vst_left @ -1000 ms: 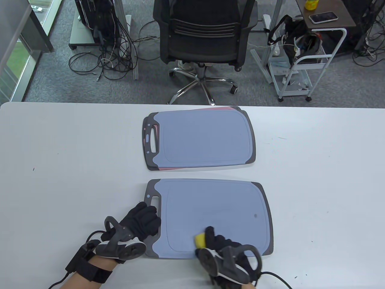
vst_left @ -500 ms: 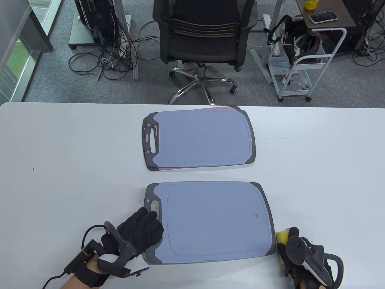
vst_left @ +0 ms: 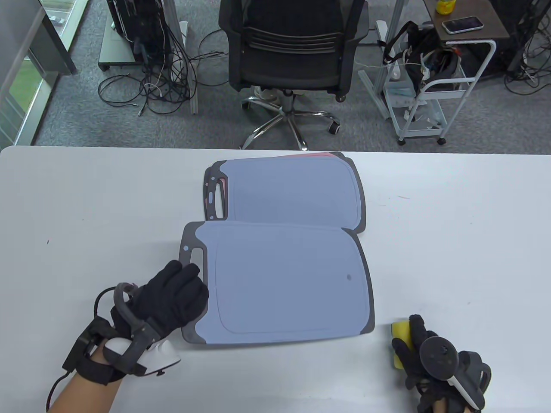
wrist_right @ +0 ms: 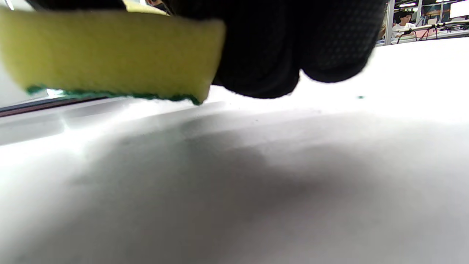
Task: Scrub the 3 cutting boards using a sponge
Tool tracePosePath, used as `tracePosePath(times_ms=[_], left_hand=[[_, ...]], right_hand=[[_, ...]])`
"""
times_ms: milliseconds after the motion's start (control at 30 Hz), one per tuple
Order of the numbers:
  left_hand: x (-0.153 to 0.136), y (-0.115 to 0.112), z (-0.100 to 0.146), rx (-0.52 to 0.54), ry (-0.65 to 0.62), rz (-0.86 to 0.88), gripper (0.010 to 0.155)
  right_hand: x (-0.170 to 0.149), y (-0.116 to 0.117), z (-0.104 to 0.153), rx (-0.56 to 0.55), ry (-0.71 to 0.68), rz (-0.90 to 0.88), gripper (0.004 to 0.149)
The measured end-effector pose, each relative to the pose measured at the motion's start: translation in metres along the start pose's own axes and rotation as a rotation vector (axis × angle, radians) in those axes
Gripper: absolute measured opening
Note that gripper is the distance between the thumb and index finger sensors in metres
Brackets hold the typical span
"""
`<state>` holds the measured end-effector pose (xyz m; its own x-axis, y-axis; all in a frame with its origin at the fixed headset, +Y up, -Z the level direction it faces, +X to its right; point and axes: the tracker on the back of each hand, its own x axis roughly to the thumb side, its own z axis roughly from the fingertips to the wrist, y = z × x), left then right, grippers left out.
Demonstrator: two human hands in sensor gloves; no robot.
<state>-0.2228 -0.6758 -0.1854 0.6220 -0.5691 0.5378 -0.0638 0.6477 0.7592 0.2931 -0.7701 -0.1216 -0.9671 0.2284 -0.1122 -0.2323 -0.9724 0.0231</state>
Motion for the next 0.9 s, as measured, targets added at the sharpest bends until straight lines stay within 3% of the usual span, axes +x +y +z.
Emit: tracePosePath(times_ms=[233, 400, 500, 567, 667, 767, 900], left_hand=[[-0.035, -0.084, -0.065, -0.085, 0.009, -0.011, 0.046], [-0.042, -0.133, -0.092, -0.169, 0.051, 0.013, 0.046], [-0.043, -0.164, -0.094, -0.365, 0.099, -0.067, 0.047], [-0.043, -0.186, -0.091, -0.57, 0.127, -0.165, 0.051], [-0.033, -0.217, -0.085, -0.883, 0.144, -0.231, 0.075], [-0.02, -0.235, -0.08, -1.021, 0.102, -0.256, 0.083], [-0.023, -0.232, -0.076, -1.102, 0.111, -0.117, 0.087]], right_hand=[[-0.006, -0.003, 0.0, -0.022, 0.031, -0.01, 0.076], [-0.008, -0.002, -0.001, -0.02, 0.04, -0.013, 0.076], [-0.007, -0.003, -0.001, -0.025, 0.039, -0.017, 0.076], [-0.007, -0.003, 0.0, -0.026, 0.034, -0.026, 0.076], [-0.007, -0.003, 0.0, -0.022, 0.032, -0.044, 0.076], [-0.006, -0.002, 0.001, -0.018, 0.034, -0.037, 0.076], [-0.006, -0.003, 0.004, -0.027, 0.043, -0.053, 0.076]])
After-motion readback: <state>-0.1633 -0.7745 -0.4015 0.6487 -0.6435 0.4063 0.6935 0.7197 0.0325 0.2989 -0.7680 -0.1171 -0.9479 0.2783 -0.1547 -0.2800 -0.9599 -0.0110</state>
